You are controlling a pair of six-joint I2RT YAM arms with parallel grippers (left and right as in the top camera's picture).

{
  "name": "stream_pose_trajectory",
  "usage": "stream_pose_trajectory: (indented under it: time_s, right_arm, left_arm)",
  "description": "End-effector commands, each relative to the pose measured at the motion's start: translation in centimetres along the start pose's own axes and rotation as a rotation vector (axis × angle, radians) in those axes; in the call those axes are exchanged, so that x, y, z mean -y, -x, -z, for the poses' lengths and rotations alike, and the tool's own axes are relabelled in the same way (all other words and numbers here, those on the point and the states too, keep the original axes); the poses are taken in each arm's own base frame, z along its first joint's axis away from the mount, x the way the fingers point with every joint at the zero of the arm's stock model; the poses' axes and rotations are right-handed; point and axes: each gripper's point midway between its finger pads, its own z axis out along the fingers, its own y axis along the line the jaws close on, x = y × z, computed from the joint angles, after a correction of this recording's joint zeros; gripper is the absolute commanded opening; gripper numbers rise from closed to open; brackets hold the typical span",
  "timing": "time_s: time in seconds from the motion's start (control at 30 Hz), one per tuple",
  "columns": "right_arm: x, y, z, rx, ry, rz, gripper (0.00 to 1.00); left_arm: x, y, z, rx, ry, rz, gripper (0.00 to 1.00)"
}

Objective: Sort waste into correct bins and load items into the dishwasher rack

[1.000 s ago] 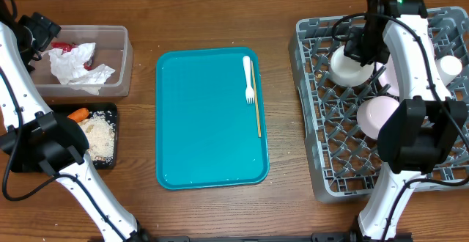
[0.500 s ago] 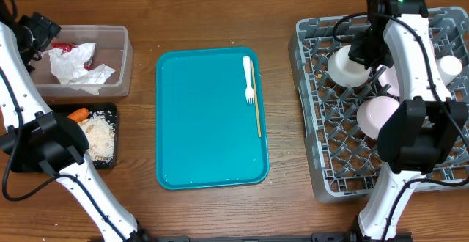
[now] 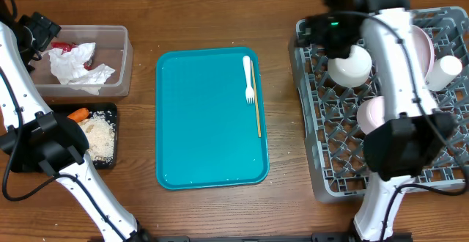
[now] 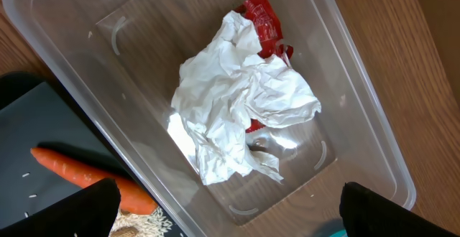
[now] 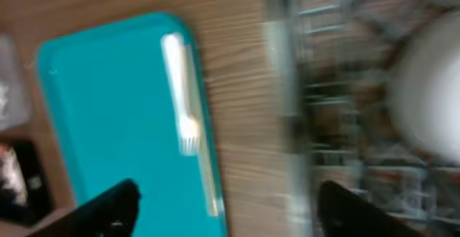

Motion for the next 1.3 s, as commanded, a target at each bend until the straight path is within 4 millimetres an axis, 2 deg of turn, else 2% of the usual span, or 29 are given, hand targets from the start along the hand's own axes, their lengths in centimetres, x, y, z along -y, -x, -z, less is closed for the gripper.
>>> stream_pose_trajectory:
  time_s: [0.0,0.23,0.3,0.4,0.5,0.67,0.9,0.97,1.27]
  right_arm:
    - [-4.4,-1.3,-2.1,0.015,0.001,0.101,1.0]
    - [-10.1,-3.9,-8.9,0.042,0.013,0.233,1.0]
    - [-10.5,-4.1,-10.3,0.07,-0.01,0.243,1.0]
    - [-9.3,-3.6,-12.5,0.171,-0.138,0.229,1.0]
    - [-8.7,-3.7,-13.6,0.189,-0.157,0.228,1.0]
    - [-8.4,-3.4,-13.9,0.201,-0.153,0.223,1.0]
    - [-9.6,-2.9,-14.2,0.219,-0.094,0.229,1.0]
    - [-9.8,-2.9,-14.7,0.212,-0.081,0.231,1.0]
    - [-8.4,-3.7,-17.9,0.157,-0.113,0.228,1.0]
  left_arm:
    - [0.0,0.0,0.1,0.004,0.004,-0.008,1.0]
    - [0.0,0.0,0.1,0.004,0.004,-0.008,1.0]
    - [0.0,0.0,0.1,0.004,0.004,-0.008,1.0]
    - [0.0,0.0,0.1,0.004,0.004,-0.008,1.0]
    - [0.0,0.0,0.1,0.004,0.004,-0.008,1.0]
    - [0.0,0.0,0.1,0.004,0.004,-0.008,1.0]
    - [0.0,0.0,0.1,0.004,0.004,-0.008,1.0]
    - [0.0,0.0,0.1,0.004,0.004,-0.008,1.0]
    - [0.0,0.0,0.1,0.004,0.004,-0.008,1.0]
